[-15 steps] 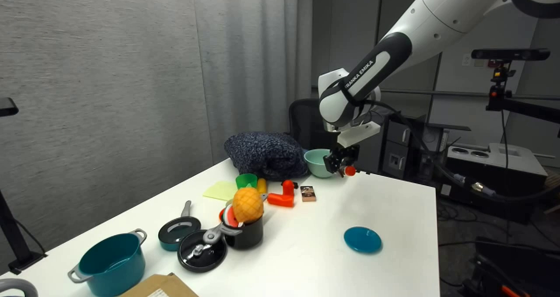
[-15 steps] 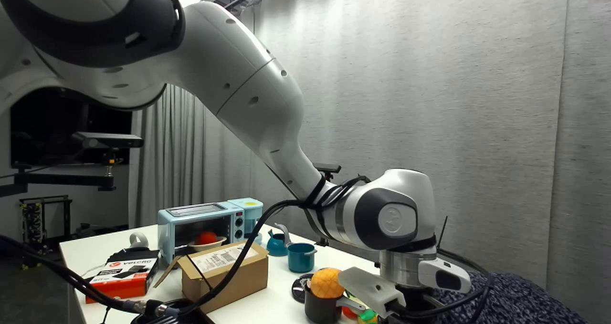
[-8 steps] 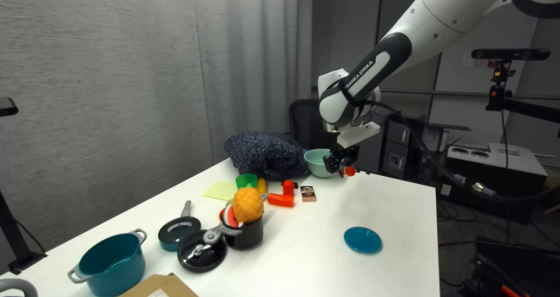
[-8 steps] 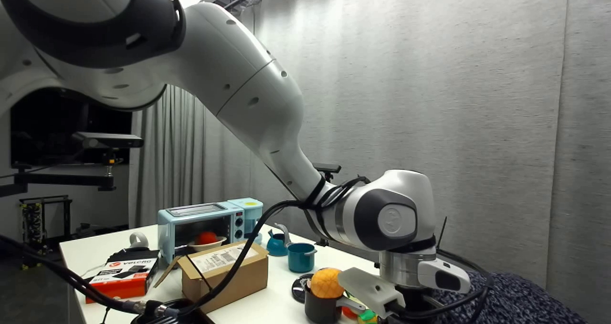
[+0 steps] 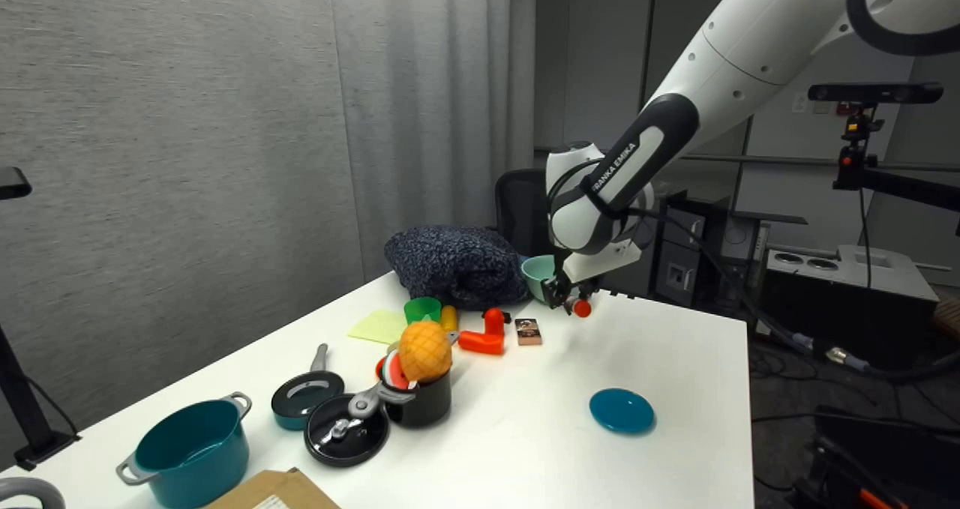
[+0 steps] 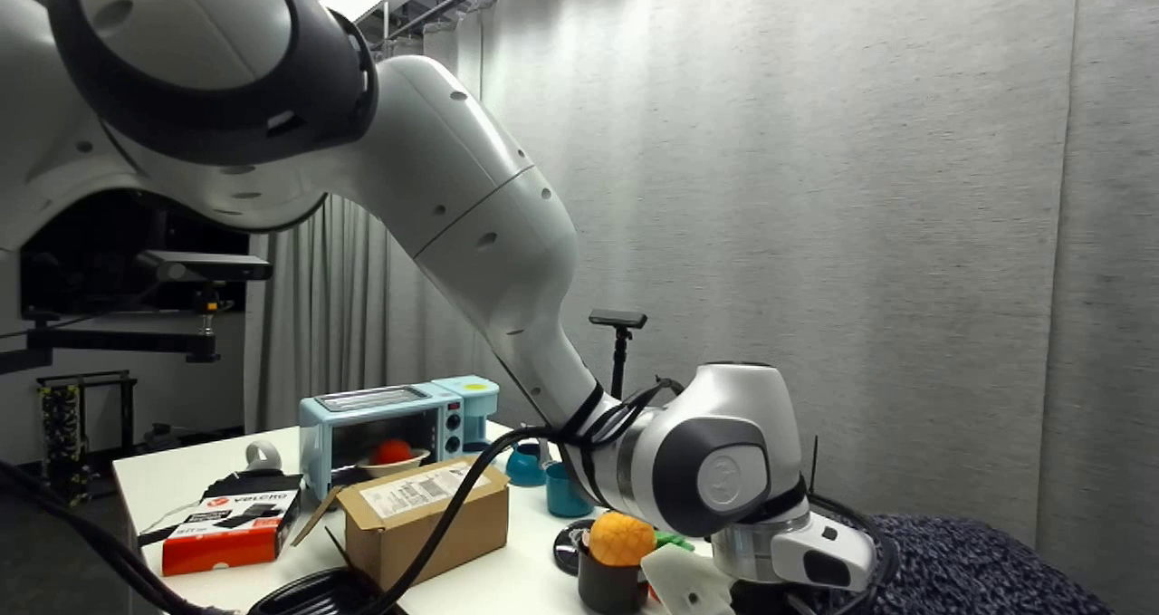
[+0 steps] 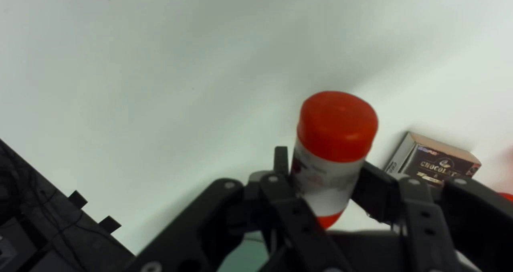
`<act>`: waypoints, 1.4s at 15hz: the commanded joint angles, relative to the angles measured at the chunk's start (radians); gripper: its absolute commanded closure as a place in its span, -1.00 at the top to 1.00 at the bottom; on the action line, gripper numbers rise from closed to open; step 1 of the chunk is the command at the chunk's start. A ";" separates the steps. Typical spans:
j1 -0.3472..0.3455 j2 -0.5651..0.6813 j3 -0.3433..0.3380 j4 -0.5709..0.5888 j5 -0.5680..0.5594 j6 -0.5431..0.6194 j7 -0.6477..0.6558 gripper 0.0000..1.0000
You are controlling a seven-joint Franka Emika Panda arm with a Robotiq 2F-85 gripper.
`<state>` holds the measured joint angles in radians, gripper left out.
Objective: Move the orange bottle to the left
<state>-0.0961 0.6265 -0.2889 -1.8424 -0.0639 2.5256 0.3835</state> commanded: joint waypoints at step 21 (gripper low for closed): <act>0.609 0.280 -0.617 -0.145 -0.049 0.540 0.500 -0.77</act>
<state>0.4368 0.8498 -0.8474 -1.9578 -0.1752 3.0284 0.8719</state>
